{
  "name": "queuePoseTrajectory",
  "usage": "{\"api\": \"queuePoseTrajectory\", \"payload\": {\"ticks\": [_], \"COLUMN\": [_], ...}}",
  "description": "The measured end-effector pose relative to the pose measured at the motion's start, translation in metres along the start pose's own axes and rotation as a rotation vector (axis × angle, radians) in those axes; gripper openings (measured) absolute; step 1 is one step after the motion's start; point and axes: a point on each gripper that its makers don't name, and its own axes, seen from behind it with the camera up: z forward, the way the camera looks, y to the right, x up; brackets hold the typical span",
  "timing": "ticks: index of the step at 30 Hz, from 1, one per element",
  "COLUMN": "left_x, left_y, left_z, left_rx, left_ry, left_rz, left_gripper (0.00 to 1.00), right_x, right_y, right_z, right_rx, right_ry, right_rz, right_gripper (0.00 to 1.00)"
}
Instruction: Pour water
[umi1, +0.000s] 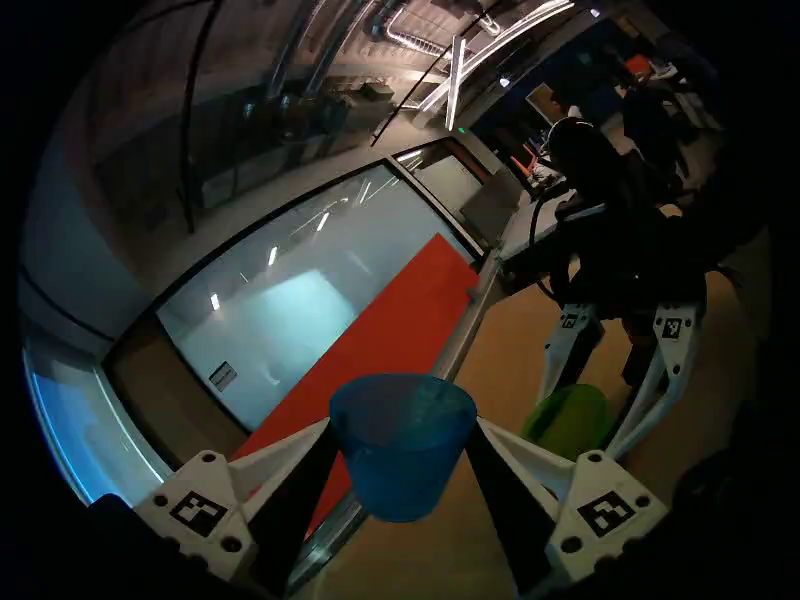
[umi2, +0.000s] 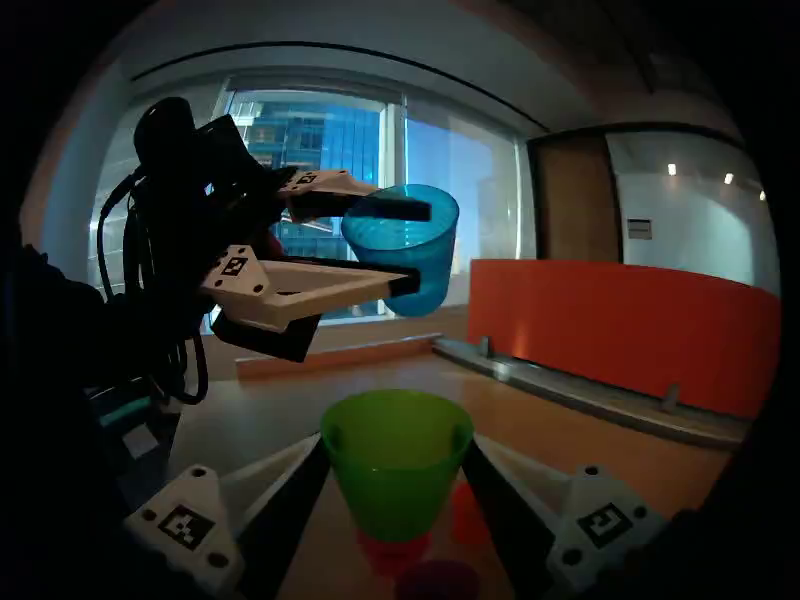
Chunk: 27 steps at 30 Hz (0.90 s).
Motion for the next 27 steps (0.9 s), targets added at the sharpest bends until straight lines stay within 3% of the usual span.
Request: {"api": "queuePoseTrajectory", "payload": {"ticks": [27], "left_x": [0.011], "left_y": [-0.007], "left_z": [0.004], "left_rx": [0.021], "left_ry": [0.000], "left_rz": [0.183], "left_gripper": [0.85], "right_x": [0.009], "right_y": [0.003], "right_z": [0.010], "right_rx": [0.009], "right_ry": [0.006], "right_rz": [-0.011], "right_gripper": [0.90]}}
